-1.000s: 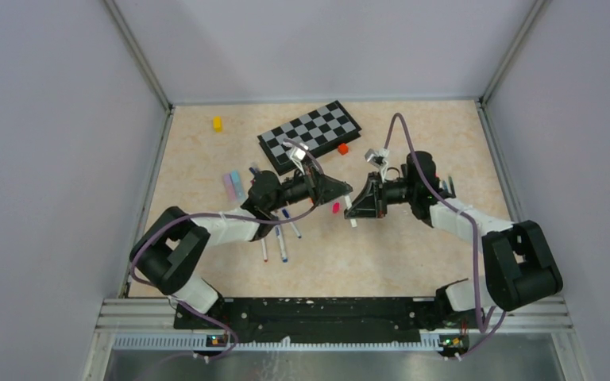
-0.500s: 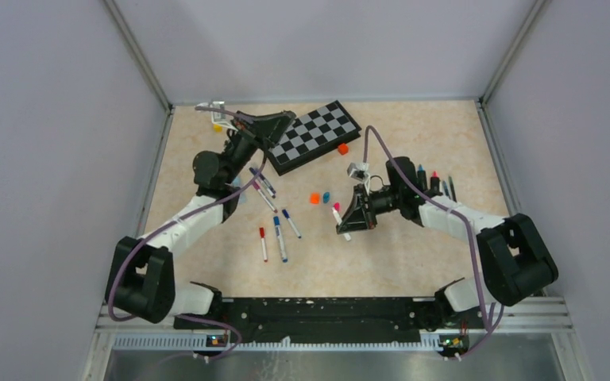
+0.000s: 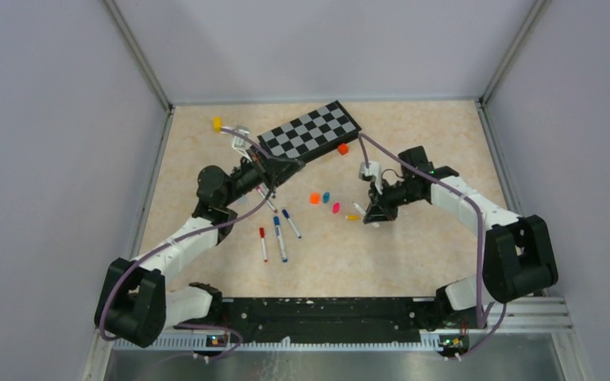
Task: Open the pen caps
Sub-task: Open the pen cap from the pen, then place the pen cap at the center of the board.
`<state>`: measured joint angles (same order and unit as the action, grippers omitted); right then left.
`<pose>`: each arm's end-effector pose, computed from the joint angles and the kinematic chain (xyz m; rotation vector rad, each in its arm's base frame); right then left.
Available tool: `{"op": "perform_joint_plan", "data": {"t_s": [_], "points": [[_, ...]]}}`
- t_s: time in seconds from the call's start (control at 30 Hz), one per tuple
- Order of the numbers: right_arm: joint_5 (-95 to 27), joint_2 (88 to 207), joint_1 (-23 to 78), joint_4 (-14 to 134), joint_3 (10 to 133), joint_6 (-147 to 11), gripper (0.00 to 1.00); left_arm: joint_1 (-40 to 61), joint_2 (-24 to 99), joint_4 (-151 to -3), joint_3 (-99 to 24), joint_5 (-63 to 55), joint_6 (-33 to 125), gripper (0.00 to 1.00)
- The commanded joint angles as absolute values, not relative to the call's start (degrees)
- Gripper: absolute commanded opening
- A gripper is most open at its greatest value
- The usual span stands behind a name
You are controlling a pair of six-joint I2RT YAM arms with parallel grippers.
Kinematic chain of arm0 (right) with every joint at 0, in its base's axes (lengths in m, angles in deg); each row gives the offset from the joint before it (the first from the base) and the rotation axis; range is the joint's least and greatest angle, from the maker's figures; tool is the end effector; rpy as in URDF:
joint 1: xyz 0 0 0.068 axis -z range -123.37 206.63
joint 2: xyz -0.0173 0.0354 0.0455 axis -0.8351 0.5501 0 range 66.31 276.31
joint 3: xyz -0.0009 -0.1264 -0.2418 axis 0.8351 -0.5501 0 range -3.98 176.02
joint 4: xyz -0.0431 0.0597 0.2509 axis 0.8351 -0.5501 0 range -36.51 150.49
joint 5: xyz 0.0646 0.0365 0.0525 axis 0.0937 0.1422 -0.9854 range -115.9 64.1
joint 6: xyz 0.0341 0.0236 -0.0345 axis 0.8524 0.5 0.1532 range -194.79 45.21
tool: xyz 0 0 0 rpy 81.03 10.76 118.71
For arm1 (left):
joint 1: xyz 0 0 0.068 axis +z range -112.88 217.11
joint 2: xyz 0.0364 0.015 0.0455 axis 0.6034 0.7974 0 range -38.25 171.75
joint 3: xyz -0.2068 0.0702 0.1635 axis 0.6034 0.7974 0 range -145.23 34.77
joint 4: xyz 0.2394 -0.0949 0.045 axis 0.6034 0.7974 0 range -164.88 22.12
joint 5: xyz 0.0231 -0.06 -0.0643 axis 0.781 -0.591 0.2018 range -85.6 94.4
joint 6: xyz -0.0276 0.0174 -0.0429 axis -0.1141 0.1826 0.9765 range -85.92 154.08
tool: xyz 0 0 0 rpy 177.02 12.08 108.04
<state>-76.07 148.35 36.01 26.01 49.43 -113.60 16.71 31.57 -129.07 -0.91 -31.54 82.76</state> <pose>0.2439 0.1211 0.2239 -1.4051 1.9270 1.0059 0.2382 -0.1109 0.3087 0.2660 1.4026 -1.3958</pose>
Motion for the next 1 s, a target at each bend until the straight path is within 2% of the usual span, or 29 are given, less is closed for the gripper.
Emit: {"op": "perform_joint_plan", "data": {"t_s": [0.0, 0.33, 0.97], "points": [[-68.0, 148.8, 42.7, 20.3, 50.8, -118.7, 0.00, 14.4, 26.2, -113.9, 1.8, -33.9, 72.9, 0.00], [-51.6, 147.4, 47.0, 24.2, 43.8, -114.1, 0.00, 5.2, 27.3, -97.3, 3.8, -23.3, 64.5, 0.02], [-49.8, 145.8, 47.5, 20.1, 40.0, -115.8, 0.05, -4.7, 45.9, -92.1, 0.4, -12.2, 67.2, 0.05]]}}
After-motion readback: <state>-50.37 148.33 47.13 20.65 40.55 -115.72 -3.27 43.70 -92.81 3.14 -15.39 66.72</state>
